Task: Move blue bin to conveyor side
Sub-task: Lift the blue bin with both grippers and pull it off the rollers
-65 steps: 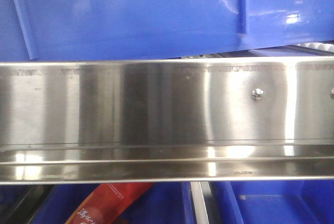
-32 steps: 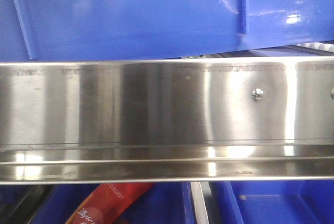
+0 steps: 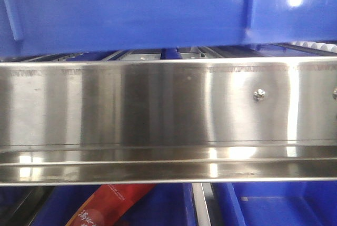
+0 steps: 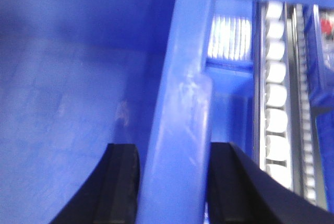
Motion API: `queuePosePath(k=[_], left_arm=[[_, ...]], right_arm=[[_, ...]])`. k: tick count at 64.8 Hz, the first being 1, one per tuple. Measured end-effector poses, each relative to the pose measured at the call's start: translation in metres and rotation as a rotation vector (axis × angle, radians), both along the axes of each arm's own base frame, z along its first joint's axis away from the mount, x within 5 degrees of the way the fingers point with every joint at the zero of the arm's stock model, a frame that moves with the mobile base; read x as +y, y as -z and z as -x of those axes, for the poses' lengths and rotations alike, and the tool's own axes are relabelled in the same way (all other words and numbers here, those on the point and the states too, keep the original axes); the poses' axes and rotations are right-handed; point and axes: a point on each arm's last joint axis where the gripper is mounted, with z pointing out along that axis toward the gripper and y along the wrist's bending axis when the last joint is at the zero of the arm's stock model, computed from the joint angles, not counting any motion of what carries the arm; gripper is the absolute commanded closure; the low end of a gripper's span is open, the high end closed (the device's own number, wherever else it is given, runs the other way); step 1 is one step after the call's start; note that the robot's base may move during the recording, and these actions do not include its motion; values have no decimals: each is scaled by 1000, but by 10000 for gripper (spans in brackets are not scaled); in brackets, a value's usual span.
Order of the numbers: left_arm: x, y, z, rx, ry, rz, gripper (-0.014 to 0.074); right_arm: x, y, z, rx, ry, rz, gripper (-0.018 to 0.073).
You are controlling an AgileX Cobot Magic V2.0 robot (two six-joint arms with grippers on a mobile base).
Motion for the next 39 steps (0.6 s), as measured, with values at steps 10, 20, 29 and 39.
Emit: queuePosePath(k=[10,20,29,39], left_arm=[[-1,-12,13,-30,1,1,614],[-2,-23,27,-57,-1,5,614],[-3,-34,42,-94,-4,7,614],[-4,-43,57,-112,0,10,614]], right_arm=[[-3,-12,12,-31,10,-16,636],[-5,-21,23,-48,14,-26,637],[-8,-32,36,-74,17,-41,637],[-12,-43,53,-108,28,-61,637]])
